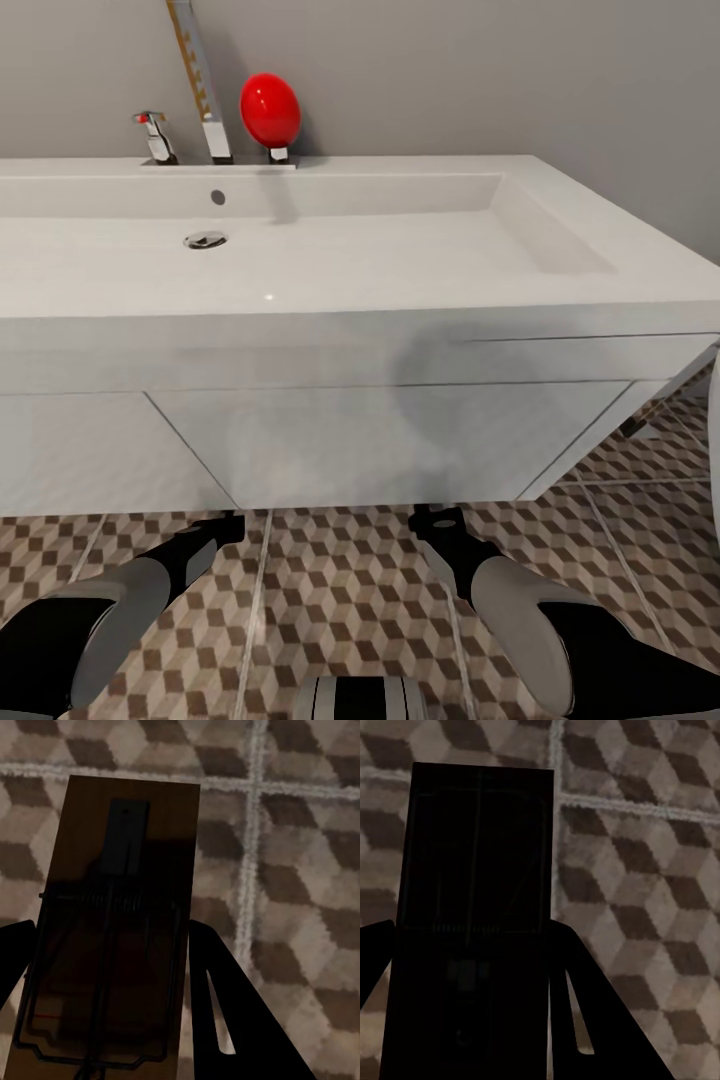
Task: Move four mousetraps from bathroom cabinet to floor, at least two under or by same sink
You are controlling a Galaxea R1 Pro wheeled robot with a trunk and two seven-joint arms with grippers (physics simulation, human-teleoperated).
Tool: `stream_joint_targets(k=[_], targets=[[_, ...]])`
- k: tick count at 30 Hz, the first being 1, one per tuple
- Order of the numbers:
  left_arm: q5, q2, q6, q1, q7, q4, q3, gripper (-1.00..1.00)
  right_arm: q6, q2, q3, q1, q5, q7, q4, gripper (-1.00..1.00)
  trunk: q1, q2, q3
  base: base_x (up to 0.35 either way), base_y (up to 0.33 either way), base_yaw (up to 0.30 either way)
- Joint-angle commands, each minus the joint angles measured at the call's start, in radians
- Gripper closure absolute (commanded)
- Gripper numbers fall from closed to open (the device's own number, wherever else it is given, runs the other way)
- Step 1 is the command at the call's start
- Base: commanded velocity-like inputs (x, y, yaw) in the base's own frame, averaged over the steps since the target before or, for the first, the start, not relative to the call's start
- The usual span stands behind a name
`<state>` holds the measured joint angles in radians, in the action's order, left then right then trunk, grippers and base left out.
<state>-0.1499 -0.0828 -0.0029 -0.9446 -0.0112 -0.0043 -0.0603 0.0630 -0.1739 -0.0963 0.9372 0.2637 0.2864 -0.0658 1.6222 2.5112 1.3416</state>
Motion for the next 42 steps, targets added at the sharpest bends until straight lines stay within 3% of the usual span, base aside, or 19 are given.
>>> stream_joint_targets(k=[1, 42], targets=[[-0.007, 0.0, 0.0, 0.0, -0.001, 0.0, -0.007, 1.0, 0.005, -0.001, -0.008, 0.0, 0.008, 0.003, -0.002, 1.0, 0.0, 0.0, 0.001, 0.0, 0.0, 0.0], [-0.007, 0.0, 0.0, 0.0, -0.001, 0.0, -0.007, 1.0, -0.002, -0.001, -0.008, 0.0, 0.008, 0.001, -0.002, 1.0, 0.0, 0.0, 0.016, 0.0, 0.0, 0.0]])
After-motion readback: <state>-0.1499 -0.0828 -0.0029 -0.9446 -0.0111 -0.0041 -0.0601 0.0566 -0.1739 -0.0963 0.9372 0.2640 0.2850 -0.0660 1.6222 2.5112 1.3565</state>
